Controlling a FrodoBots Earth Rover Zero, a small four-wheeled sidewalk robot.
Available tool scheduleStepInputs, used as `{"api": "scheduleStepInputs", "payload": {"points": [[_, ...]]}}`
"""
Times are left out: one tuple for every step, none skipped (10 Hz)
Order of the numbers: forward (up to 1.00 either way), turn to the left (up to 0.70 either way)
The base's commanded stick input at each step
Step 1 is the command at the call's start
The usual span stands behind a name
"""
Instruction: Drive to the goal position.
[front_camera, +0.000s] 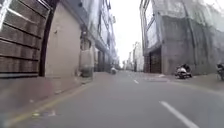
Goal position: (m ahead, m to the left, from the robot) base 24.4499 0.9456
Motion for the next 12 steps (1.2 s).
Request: {"api": "scheduleStepInputs", "payload": {"points": [[1.00, 0.06], [1.00, 0.06], [1.00, 0.05], [1.00, -0.01], [1.00, -0.34], [1.00, -0.34], [1.00, -0.34], [1.00, -0.06], [1.00, 0.06], [1.00, 0.06], [1.00, 0.06], [1.00, 0.06]]}}
